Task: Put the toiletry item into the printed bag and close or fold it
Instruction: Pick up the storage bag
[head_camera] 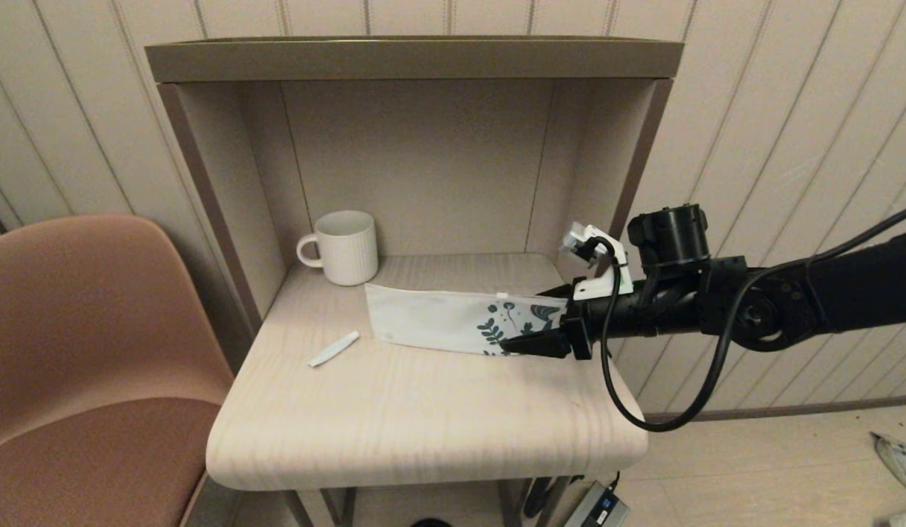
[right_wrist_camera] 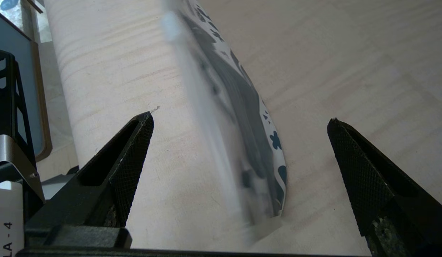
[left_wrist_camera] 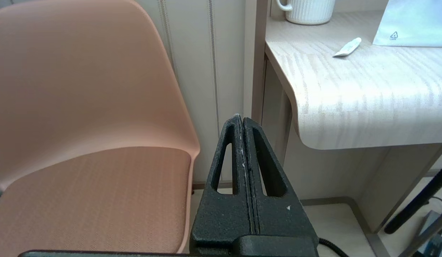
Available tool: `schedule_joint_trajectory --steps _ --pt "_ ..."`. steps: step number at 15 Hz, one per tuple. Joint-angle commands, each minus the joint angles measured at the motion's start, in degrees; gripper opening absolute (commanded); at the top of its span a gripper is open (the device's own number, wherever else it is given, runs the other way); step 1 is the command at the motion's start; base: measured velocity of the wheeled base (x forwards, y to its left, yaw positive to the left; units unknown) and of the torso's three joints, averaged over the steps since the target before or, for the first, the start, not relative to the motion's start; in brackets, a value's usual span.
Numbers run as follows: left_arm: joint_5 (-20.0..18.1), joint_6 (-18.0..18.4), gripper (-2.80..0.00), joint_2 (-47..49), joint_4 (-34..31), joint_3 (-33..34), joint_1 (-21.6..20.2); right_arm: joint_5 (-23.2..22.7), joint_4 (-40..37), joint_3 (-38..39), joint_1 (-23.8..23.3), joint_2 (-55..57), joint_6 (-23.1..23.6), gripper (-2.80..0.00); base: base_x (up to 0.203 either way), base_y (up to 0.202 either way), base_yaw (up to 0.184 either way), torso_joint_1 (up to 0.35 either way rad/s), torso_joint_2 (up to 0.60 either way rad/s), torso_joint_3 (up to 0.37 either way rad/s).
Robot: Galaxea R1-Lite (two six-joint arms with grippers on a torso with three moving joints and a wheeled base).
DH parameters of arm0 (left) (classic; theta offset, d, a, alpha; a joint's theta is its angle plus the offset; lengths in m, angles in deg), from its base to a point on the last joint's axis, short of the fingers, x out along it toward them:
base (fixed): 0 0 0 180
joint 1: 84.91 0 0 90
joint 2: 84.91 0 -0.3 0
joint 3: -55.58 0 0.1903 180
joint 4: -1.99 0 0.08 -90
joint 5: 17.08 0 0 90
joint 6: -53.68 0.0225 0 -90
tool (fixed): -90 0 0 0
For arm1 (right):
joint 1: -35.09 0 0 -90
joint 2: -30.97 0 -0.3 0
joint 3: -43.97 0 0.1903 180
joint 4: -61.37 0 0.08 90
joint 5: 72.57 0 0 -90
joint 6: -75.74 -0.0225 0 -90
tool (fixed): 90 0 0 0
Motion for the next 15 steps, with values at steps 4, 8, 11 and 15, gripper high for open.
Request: schedule_joint_trajectory --steps 4,8,11,15 --pt "0.0 0.0 -2.8 0.0 0.0 0.0 0.0 -0.4 0.0 0.1 0.1 -0.1 0.1 0.0 0.0 0.0 0.0 0.0 0.0 0.0" --pt "0.0 -0.1 -2.8 0.0 0.0 0.0 0.0 -0.3 -0.2 0.4 0.5 -0.2 0.1 0.0 0.0 0.0 0.0 0.0 0.0 0.0" --pt "0.1 0.0 -2.8 0.0 0.0 0.0 0.0 -0.2 0.2 0.9 0.5 -0.3 0.2 0.0 0.0 0.0 0.0 0.0 0.0 0.0" --pt "0.0 0.0 -2.8 0.0 0.0 0.0 0.0 -0.3 0.0 0.6 0.5 -0.3 0.2 -2.8 0.0 0.0 0.0 0.0 0.0 0.0"
